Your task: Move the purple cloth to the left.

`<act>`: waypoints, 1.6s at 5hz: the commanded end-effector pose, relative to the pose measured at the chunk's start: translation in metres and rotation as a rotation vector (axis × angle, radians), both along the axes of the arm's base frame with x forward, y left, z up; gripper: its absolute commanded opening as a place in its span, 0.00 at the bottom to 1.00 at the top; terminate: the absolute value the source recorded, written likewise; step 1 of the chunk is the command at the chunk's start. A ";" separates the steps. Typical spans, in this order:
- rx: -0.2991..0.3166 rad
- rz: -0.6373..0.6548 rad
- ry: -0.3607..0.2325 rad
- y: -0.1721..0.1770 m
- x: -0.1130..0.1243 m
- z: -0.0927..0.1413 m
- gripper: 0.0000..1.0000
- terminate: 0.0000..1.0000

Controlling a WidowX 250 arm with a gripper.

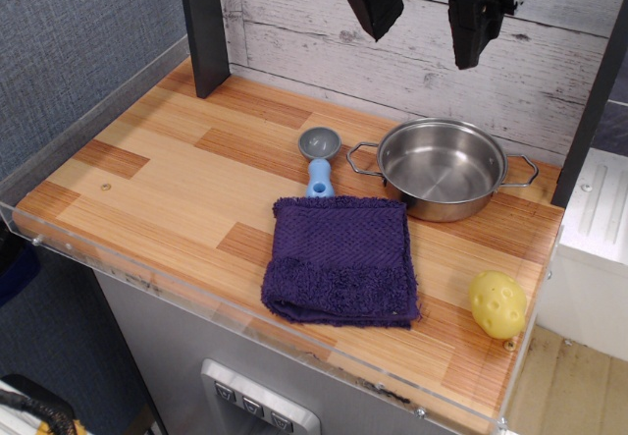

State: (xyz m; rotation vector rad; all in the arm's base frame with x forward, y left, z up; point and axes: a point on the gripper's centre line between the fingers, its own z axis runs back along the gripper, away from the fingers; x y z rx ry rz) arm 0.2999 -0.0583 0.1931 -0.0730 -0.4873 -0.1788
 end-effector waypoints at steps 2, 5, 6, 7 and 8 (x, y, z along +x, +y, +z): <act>0.000 0.009 0.014 0.004 -0.008 -0.021 1.00 0.00; 0.031 0.002 0.015 0.028 -0.017 -0.087 1.00 0.00; 0.042 -0.027 0.042 0.029 -0.018 -0.106 1.00 0.00; 0.040 -0.052 0.061 0.029 -0.023 -0.125 1.00 0.00; 0.042 -0.064 0.106 0.031 -0.029 -0.142 1.00 0.00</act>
